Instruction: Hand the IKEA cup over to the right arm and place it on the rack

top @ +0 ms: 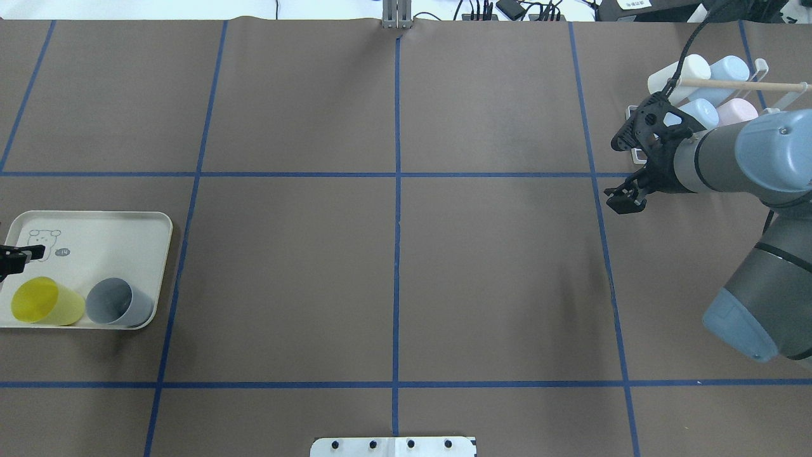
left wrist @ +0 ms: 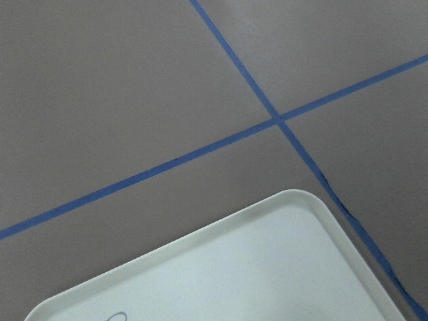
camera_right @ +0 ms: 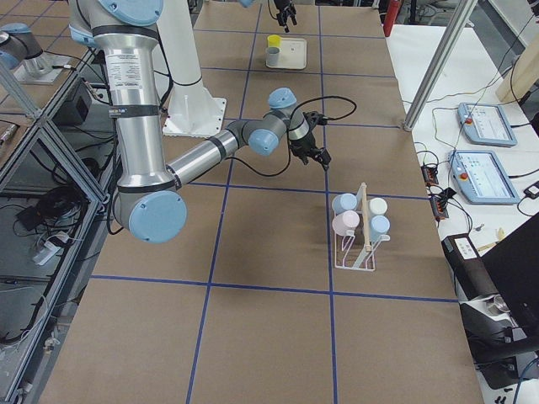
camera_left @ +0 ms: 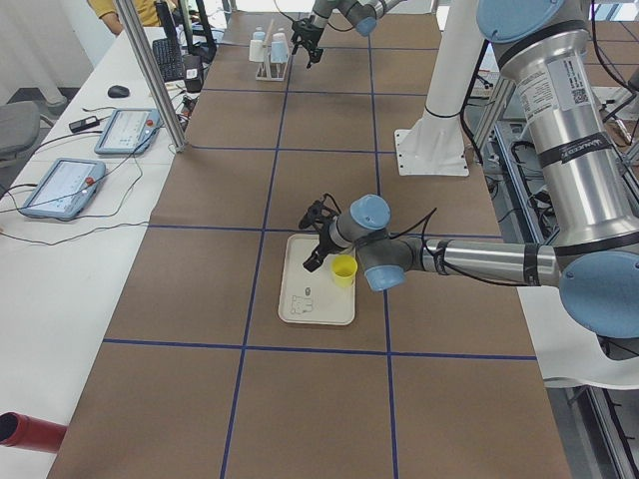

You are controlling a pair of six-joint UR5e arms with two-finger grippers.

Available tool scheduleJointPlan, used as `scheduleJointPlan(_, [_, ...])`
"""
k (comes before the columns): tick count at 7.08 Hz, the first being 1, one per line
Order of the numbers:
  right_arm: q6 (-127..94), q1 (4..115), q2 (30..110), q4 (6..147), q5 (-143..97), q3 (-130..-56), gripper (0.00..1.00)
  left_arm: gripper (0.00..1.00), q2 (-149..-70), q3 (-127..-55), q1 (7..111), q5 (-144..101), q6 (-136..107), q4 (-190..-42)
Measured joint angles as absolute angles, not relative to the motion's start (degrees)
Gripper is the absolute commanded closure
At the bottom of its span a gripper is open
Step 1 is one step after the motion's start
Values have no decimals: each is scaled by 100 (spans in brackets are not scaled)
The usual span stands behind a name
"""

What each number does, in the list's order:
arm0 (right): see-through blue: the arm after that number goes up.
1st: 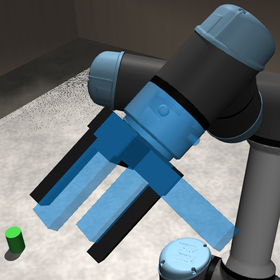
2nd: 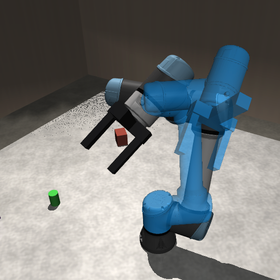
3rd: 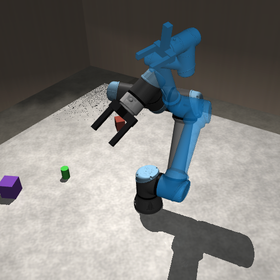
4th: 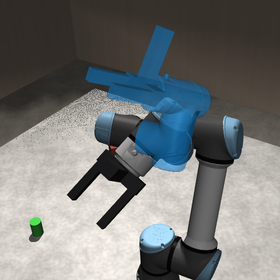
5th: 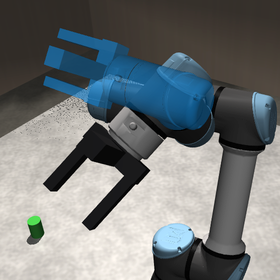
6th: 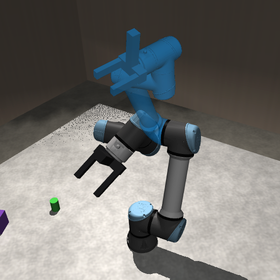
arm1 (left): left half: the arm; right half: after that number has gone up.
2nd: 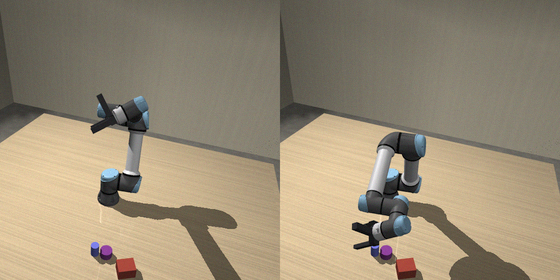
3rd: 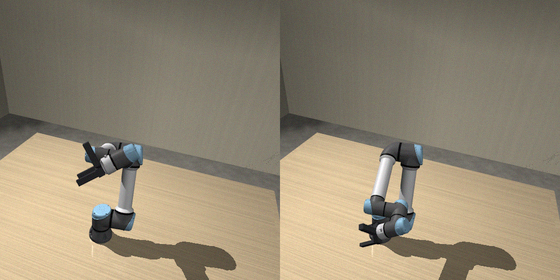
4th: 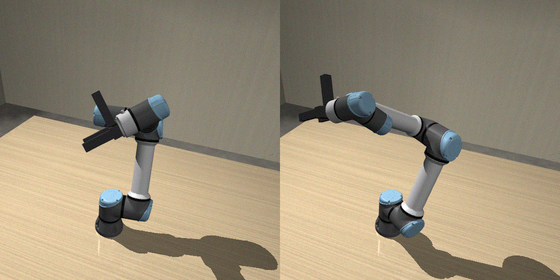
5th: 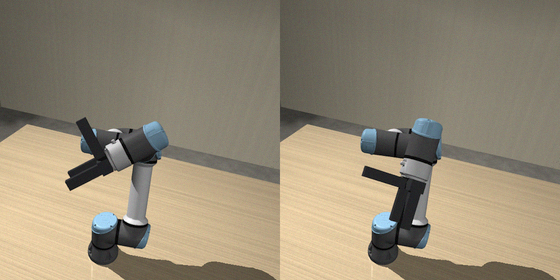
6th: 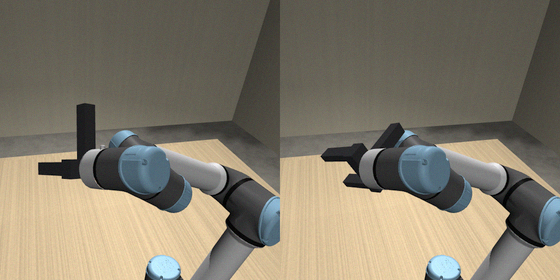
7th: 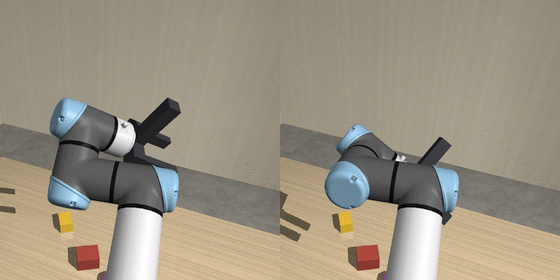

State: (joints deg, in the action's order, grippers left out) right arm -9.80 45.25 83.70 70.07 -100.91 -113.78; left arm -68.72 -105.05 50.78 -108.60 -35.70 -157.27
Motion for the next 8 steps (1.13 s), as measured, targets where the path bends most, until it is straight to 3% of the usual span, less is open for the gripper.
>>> scheduleJointPlan(6, [-1123, 4503, 8367, 7005, -10225, -11450, 0, 1, -6513, -10032, 4639, -10879, -3838, -16421])
scheduleJointPlan(7, [-1117, 4502, 8367, 7005, -10224, -11452, 0, 19, -6512, -10024, 4411, -10869, -3978, -16451])
scheduleJointPlan(8, [-1111, 4500, 8367, 7005, -10222, -11451, 0, 69, -6510, -10016, 4235, -10855, -4079, -16486])
